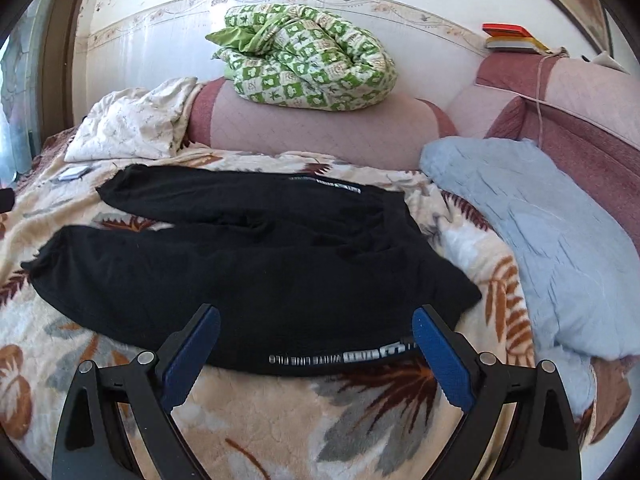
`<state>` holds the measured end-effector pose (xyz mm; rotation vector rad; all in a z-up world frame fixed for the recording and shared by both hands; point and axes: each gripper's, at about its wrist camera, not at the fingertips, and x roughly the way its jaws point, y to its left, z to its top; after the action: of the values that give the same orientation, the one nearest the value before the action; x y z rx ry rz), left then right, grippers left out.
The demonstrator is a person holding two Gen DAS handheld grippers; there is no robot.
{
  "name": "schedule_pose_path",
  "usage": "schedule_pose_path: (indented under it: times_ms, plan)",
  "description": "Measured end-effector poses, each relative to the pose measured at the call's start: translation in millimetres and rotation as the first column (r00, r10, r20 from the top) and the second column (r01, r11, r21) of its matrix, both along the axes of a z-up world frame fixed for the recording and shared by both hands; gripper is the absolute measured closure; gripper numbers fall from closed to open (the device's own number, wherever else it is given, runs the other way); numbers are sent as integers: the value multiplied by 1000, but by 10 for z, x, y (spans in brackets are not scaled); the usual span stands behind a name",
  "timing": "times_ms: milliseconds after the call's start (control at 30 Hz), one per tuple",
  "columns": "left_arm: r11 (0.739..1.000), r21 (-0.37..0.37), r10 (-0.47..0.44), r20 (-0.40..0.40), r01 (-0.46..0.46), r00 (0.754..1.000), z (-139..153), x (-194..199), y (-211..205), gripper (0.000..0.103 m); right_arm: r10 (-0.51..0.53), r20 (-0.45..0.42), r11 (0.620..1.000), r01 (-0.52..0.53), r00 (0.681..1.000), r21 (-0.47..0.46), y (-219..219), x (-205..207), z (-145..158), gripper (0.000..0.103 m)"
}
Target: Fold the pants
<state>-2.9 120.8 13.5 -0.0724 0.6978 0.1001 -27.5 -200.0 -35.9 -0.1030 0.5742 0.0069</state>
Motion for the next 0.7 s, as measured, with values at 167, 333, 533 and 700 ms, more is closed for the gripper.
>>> schedule_pose_path:
  times_ms: [167, 333, 533, 700]
  plan:
    - [996, -86, -30, -55, 25, 998, 4, 537, 226, 2, 92, -51, 996, -92, 994, -5, -122, 515, 295, 4]
    - [993, -94, -83, -122, 72, 989, -81, 1326, 348, 2, 172, -153, 985, -171, 973, 19, -229, 1407, 473, 4]
    - [991, -105, -102, -242, 79, 965, -467, 2317, 544, 2, 215, -296, 975, -222, 931, 9, -164, 2562, 312, 8]
    - [980, -195, -104, -282, 49, 954, -730, 2864, 726, 2, 233, -370, 971, -234, 900, 42, -144, 3260, 77, 13]
